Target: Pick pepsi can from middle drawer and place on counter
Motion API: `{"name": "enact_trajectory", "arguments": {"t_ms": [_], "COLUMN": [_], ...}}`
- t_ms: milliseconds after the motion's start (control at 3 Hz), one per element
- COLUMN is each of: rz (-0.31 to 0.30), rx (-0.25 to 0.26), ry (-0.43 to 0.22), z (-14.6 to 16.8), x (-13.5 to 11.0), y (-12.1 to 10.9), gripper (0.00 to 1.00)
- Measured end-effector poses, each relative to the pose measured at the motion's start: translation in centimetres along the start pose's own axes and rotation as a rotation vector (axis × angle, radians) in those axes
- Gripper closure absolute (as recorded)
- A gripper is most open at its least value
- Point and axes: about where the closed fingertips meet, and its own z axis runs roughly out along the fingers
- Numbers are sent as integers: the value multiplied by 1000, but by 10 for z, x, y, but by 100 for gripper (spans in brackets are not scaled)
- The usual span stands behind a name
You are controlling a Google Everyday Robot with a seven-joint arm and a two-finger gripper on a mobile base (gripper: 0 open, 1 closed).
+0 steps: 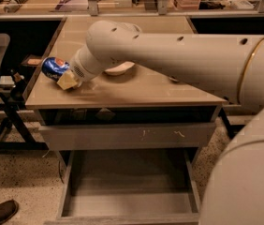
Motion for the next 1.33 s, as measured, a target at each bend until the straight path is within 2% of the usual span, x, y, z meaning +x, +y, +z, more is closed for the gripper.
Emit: {"name": "enact_trajectory", "arguments": {"t_ms": [333, 667, 1333], "rz": [-3, -3, -3], "rx": [-22, -22, -22], "ry": [18, 18, 18], "z": [8, 6, 6], "x": [0, -2, -2], "y": [2, 2, 2], "gripper": [100, 81, 36]}}
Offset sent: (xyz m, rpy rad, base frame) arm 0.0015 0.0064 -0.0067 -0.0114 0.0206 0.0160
